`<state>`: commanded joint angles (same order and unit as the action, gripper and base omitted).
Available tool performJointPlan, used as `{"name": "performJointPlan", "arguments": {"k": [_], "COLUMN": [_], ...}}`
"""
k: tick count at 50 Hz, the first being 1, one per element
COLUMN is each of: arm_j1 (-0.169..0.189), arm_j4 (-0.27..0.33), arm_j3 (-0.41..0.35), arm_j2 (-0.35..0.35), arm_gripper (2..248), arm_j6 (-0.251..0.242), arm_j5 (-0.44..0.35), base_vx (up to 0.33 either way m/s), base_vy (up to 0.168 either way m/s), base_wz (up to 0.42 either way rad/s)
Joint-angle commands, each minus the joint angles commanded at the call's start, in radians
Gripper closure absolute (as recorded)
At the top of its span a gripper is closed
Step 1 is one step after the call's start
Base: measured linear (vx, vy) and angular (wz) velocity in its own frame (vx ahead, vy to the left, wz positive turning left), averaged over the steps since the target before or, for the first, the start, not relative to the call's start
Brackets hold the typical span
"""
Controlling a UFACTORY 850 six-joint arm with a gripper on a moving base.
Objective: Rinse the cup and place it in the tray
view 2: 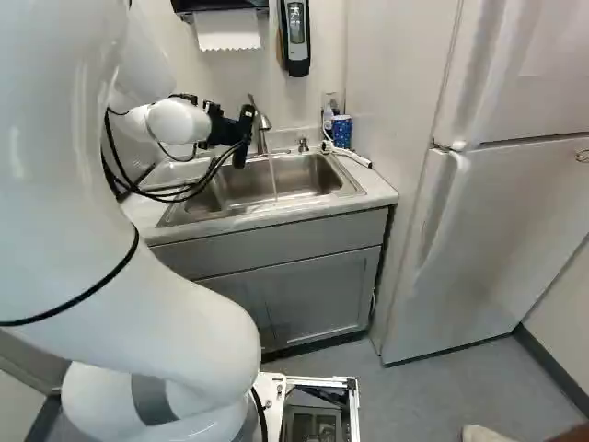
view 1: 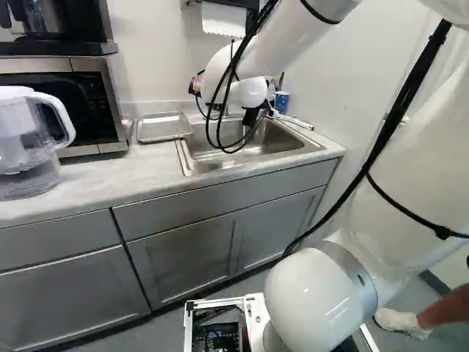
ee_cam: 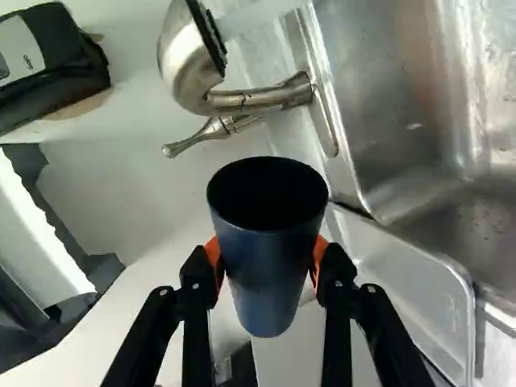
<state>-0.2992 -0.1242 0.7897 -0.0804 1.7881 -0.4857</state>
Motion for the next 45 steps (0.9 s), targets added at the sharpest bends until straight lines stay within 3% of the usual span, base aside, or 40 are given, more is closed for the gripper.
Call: {"name": "performJointPlan", "arguments": {"k": [45], "arm_j1": [0.000], "arm_j4": [0.000], "arm_j3": [0.000], "arm_j2": [0.000], "arm_gripper": [127], "arm_j6": [-0.473], "arm_j5": [0.000], "base_vx": [0.000], "base_vy": [0.000], "base_wz": [0.000]}}
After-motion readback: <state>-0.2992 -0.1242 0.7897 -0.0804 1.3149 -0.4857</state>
